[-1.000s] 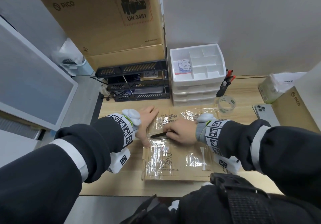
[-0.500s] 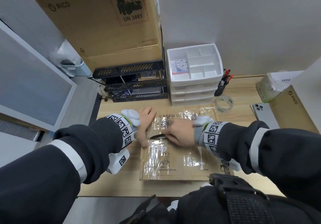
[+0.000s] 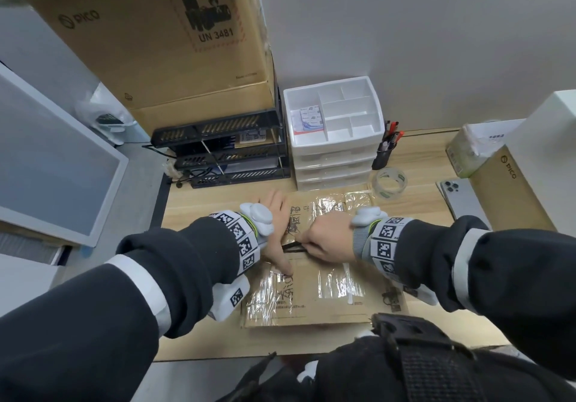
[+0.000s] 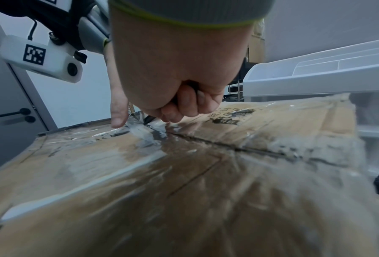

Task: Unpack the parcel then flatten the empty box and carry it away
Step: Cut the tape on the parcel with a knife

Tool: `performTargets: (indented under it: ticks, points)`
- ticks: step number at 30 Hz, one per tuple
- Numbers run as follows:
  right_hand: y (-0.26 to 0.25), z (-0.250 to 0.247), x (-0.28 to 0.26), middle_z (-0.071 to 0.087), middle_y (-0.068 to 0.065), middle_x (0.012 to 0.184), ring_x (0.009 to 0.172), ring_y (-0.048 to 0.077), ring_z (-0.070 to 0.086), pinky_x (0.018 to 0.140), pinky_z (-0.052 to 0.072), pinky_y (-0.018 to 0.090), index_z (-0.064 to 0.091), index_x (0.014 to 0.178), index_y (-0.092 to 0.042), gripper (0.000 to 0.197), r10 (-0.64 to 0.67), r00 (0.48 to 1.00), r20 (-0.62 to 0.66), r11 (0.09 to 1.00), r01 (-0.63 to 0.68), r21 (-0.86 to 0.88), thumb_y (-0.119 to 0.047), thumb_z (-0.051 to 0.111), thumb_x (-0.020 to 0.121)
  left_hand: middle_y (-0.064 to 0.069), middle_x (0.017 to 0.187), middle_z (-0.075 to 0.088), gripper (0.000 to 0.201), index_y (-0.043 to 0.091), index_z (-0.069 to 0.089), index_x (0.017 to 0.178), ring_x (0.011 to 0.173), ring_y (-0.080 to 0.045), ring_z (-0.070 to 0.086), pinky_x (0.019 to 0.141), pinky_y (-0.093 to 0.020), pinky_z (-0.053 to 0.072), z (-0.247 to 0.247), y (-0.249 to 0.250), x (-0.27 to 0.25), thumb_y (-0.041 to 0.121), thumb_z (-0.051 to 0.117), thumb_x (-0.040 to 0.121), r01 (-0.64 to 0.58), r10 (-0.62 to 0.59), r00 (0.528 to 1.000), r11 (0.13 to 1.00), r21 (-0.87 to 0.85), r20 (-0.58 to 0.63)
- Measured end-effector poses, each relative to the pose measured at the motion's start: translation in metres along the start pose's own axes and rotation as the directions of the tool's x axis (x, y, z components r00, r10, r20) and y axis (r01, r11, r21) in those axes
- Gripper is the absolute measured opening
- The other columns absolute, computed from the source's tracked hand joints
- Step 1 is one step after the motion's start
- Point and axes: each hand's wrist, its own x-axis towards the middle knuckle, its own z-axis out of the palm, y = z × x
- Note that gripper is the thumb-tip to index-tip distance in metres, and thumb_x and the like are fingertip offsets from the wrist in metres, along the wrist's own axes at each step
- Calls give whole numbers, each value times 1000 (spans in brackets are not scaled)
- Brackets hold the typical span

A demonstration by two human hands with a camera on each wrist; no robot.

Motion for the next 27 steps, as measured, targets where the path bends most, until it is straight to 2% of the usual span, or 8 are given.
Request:
performTargets:
  ticks: [2, 5, 10, 15, 17, 21, 24, 27]
  points:
    - [1, -1, 0, 51, -2, 63, 55, 21, 45, 57, 36, 26, 68, 89, -20, 28, -13, 1000, 8, 1000, 13, -7, -32, 45, 99, -23, 162, 1, 166, 2, -3, 156, 151, -42, 4, 121, -55, 19, 5, 6, 1, 84, 76, 36, 26, -26, 998, 1000, -8, 53]
    - [5, -4, -5, 48, -6, 62, 54, 20, 46, 57, 35, 24, 69, 94, -19, 30, -25, 999, 39, 1000, 25, -13, -32, 43, 100, -25, 163, -7, 168, -1, -12, 154, 151, -43, -5, 123, -56, 13, 3, 13, 5, 81, 80, 40, 54, -56, 994, 998, 26, 94]
    - [20, -10, -24, 51, -6, 61, 54, 16, 55, 56, 49, 25, 64, 94, -25, 30, -34, 996, 85, 999, 36, -17, -36, 38, 101, -25, 162, -7, 169, -1, -12, 154, 151, -44, -4, 121, -57, 16, 3, 19, 5, 81, 80, 39, 88, -93, 991, 995, 49, 93]
    - [33, -8, -39, 48, -6, 57, 50, 15, 51, 58, 55, 29, 66, 92, -23, 34, -39, 998, 44, 998, 41, -53, -37, 36, 102, -24, 163, -3, 155, -3, -6, 155, 152, -40, 1, 122, -52, 16, -2, 25, 2, 76, 79, 50, 90, -95, 994, 992, 91, 49]
    - [32, -8, -39, 49, -5, 58, 51, 16, 51, 59, 54, 28, 67, 94, -21, 36, -51, 998, 26, 997, 52, -63, -37, 36, 102, -22, 164, -8, 162, -2, -3, 156, 153, -38, -3, 123, -53, 13, -6, 23, 1, 83, 74, 41, 4, -7, 999, 998, 67, 39]
    - [32, -6, -39, 46, -5, 56, 50, 17, 47, 54, 45, 25, 67, 86, -20, 29, -71, 997, -15, 993, 70, -93, -34, 44, 98, -15, 166, -13, 159, 7, -3, 158, 154, -30, -10, 124, -52, 8, -3, 30, 4, 87, 70, 41, -188, 185, 981, 981, -53, -55]
    - [35, -2, -41, 45, -5, 55, 49, 19, 43, 52, 37, 24, 67, 85, -20, 28, -61, 997, -36, 992, 57, -112, -35, 46, 95, -15, 166, -7, 161, 5, 0, 158, 154, -32, -7, 125, -51, 9, -3, 42, 7, 89, 69, 39, -187, 185, 981, 982, -33, -57]
    - [40, -2, -45, 58, 0, 59, 51, 22, 47, 52, 45, 27, 67, 91, -20, 28, -56, 998, 0, 990, 55, -130, -36, 44, 96, -16, 163, 9, 160, 4, 11, 155, 151, -35, 7, 122, -53, 18, -10, 47, 9, 90, 69, 33, -157, 160, 986, 986, 53, -51]
